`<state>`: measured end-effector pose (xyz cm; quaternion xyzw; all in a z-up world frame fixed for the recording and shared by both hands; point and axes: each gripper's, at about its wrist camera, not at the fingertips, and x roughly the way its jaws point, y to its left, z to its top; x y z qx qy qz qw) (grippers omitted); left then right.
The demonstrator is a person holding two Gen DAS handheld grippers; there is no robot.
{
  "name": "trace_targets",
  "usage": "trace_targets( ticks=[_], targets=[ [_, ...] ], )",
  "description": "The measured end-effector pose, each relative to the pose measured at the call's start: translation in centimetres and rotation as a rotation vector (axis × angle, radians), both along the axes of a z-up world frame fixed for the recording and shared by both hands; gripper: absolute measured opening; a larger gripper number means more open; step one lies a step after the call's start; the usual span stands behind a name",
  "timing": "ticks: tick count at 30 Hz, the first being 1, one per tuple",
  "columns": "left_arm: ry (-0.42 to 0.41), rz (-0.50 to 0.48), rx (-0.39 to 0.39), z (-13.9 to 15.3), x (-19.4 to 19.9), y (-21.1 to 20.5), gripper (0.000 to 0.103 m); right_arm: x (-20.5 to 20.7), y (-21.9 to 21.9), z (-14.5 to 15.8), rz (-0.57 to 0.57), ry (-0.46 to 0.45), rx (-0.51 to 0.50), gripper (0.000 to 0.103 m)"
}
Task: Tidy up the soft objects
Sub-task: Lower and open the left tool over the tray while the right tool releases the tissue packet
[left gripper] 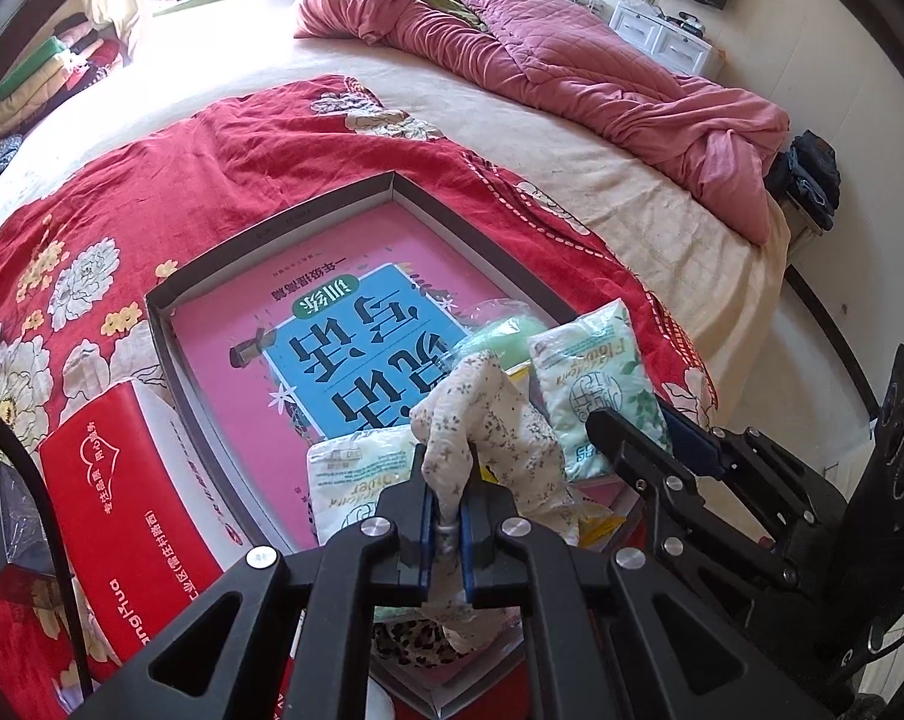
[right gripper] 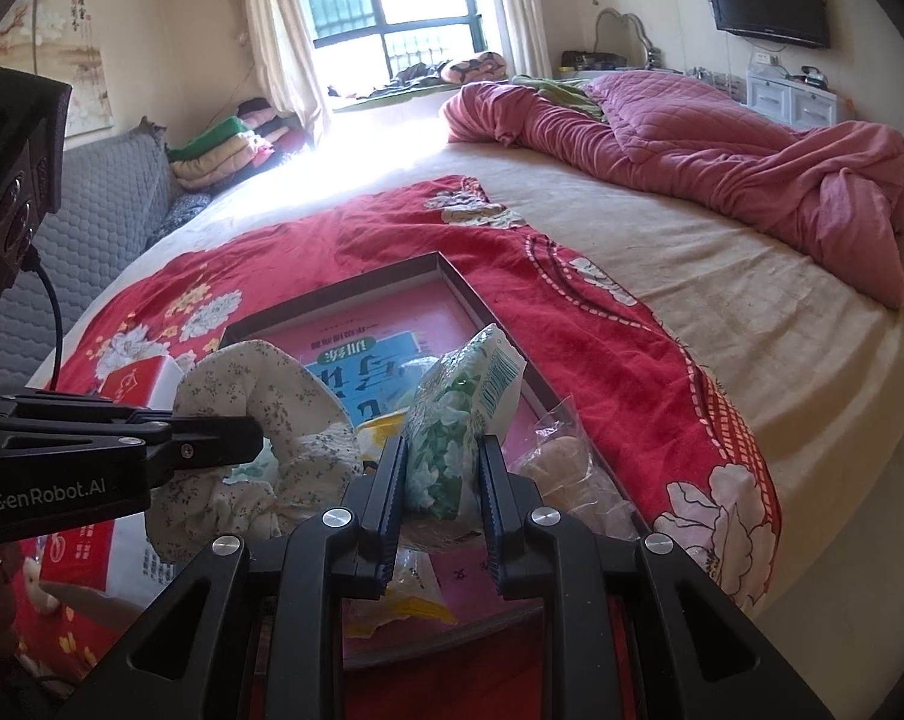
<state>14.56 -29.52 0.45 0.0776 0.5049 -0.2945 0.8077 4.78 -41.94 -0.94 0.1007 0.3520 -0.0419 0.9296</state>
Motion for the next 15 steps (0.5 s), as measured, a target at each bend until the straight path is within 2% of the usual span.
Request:
trace_targets(
  ticks=[15],
  targets=[
    [0.011,0.016,0.006,-0.4,0.5,-0.1,0.007,0.4,-1.0,-1.5,-0.017,0.031,0.047,0.028]
  ],
)
